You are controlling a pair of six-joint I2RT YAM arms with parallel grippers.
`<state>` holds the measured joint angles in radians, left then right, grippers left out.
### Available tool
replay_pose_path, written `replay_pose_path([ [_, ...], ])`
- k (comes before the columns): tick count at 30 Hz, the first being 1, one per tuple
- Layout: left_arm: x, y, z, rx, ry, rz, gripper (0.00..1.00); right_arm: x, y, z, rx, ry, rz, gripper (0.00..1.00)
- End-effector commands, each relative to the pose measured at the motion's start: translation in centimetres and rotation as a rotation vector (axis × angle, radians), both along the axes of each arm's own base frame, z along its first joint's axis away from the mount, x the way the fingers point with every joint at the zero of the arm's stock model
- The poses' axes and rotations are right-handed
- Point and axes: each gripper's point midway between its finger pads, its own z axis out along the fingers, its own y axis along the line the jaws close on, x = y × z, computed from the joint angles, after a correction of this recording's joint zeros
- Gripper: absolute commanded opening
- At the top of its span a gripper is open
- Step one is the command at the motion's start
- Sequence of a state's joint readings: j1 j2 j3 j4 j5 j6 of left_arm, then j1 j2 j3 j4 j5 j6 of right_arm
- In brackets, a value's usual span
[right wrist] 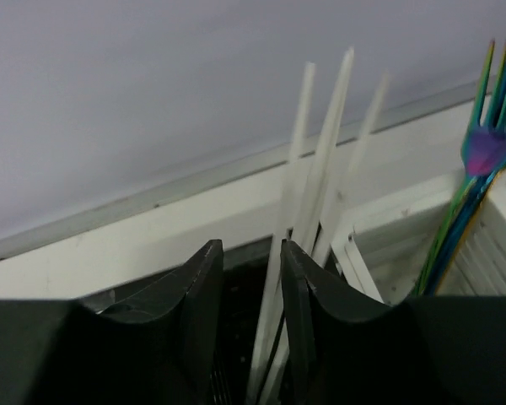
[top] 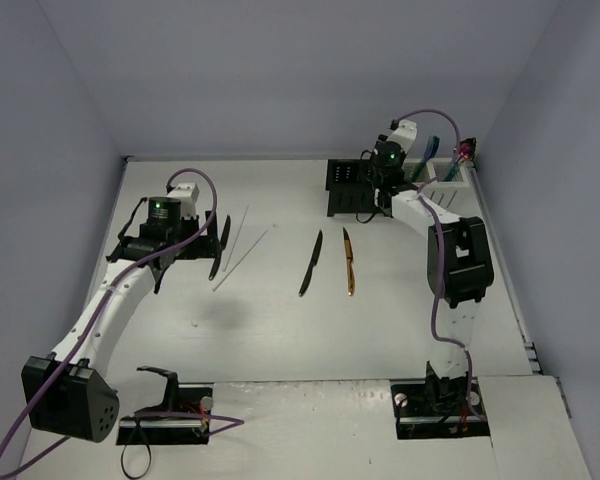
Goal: Sort the eating utensils into containers
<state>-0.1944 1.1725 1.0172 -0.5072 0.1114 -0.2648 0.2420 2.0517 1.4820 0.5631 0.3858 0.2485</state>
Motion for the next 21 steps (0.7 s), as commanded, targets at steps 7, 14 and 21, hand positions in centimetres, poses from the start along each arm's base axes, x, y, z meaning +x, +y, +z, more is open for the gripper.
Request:
replay_pose_path([
  [7,0.4,-3.0,-0.1,0.027,-0.014,-0.231,0.85,-8.5,2.2,15.1,0.094,-0.169,0.156,0.50],
  [14,-0.6,-5.4,-4.4,0.148,0.123,-0.385,0.80,-17.4,2.1,16.1,0.186,-0.151,0.257,0.53],
  [21,0.7,-7.5,-7.8,0.118,0.242,-0.450,0.61,-23.1,2.9,13.4,0.218,-0.063,0.374,0.53],
])
